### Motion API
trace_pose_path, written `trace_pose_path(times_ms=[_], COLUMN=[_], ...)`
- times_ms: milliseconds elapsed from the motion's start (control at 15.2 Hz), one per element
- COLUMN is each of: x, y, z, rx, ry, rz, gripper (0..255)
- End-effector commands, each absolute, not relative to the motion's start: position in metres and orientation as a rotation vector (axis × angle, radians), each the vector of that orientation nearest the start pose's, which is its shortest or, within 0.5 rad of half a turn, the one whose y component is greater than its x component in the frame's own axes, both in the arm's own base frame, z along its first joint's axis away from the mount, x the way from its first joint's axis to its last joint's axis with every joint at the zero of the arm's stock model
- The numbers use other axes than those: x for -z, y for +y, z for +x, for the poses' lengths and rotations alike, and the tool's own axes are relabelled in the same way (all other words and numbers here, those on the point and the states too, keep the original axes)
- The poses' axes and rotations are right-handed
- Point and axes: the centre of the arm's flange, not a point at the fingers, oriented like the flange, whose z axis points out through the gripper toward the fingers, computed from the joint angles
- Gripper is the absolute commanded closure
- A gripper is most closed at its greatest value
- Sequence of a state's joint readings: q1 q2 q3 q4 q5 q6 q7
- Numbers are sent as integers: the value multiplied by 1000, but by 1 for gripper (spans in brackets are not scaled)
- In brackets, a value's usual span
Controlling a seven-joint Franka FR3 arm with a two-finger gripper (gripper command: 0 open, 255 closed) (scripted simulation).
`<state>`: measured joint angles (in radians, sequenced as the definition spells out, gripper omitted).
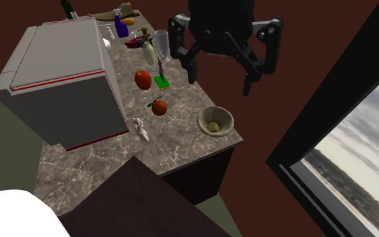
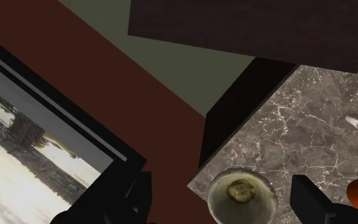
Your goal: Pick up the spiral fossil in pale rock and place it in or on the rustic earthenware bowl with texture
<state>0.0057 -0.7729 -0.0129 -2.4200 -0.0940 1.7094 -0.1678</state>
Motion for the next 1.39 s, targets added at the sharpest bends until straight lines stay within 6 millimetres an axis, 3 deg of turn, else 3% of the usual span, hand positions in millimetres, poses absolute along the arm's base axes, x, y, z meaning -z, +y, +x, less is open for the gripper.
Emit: trace_pose_path(times_ms=[0,1320], x=[-569,-395], y=[-12,179], z=[322,383], rx=[89,32], ry=[-281,-611], rz=[-3218,-3182], gripper=[0,0])
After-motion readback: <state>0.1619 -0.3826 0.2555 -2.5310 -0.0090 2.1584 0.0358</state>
